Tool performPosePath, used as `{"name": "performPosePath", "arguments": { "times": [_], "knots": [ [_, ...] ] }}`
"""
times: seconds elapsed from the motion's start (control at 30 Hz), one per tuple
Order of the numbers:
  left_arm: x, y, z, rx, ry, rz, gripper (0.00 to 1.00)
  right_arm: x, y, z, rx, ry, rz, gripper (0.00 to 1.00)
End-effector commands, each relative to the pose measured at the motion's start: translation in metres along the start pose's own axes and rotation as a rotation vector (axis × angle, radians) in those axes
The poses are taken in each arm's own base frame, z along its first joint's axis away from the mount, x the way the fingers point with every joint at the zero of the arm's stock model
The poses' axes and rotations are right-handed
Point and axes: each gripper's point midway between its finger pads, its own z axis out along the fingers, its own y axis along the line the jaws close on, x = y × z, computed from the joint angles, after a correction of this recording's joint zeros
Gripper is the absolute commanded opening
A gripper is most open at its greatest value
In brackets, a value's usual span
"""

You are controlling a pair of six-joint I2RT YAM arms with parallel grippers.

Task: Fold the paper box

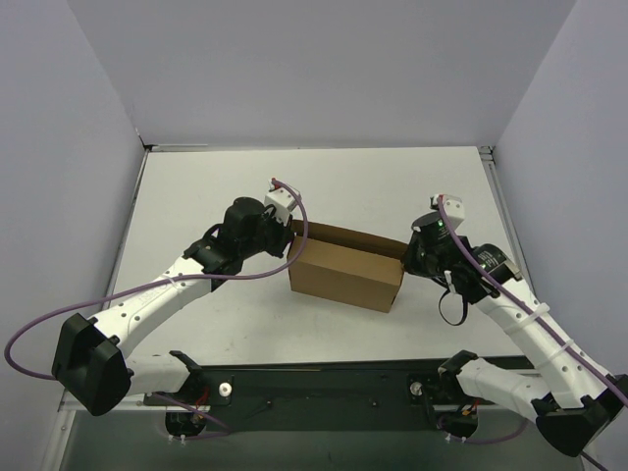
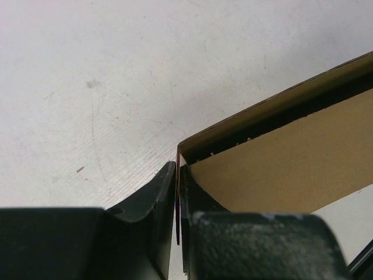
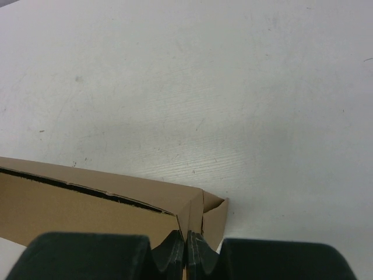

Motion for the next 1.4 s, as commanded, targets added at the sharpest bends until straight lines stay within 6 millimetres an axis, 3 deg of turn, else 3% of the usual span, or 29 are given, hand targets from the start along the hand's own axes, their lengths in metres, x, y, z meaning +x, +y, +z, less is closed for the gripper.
{"name": "performPosePath", "arguments": {
  "times": [0.0, 0.33, 0.73, 0.93, 1.03, 1.17, 1.2, 1.23, 1.37],
  "knots": [
    [0.02, -0.005, -0.003, 0.014, 0.073, -0.005, 0.17, 0.055, -0.029, 0.006, 0.121, 0.175, -0.072, 0.0],
    [0.02, -0.006, -0.002, 0.015, 0.075, -0.003, 0.17, 0.091, -0.053, 0.011, 0.199, 0.226, -0.105, 0.0],
    [0.016, -0.009, -0.005, 0.031, 0.062, -0.004, 0.17, 0.105, -0.07, 0.003, 0.318, 0.236, -0.219, 0.0],
    [0.009, -0.014, -0.011, 0.054, 0.034, 0.0, 0.18, 0.101, -0.071, 0.001, 0.369, 0.179, -0.238, 0.0],
    [0.0, -0.017, -0.019, 0.076, 0.001, 0.022, 0.28, 0.098, -0.068, 0.002, 0.375, 0.159, -0.229, 0.0],
    [-0.011, -0.02, -0.036, 0.095, -0.056, 0.054, 0.51, 0.094, -0.063, 0.002, 0.369, 0.141, -0.232, 0.0],
    [-0.014, -0.02, -0.04, 0.1, -0.07, 0.087, 0.62, 0.093, -0.061, 0.001, 0.365, 0.138, -0.232, 0.0],
    [-0.021, -0.022, -0.048, 0.111, -0.095, 0.097, 0.67, 0.093, -0.06, 0.001, 0.362, 0.138, -0.234, 0.0],
    [-0.024, -0.022, -0.066, 0.114, -0.12, 0.13, 0.77, 0.091, -0.056, -0.001, 0.347, 0.132, -0.236, 0.0]
  ]
}}
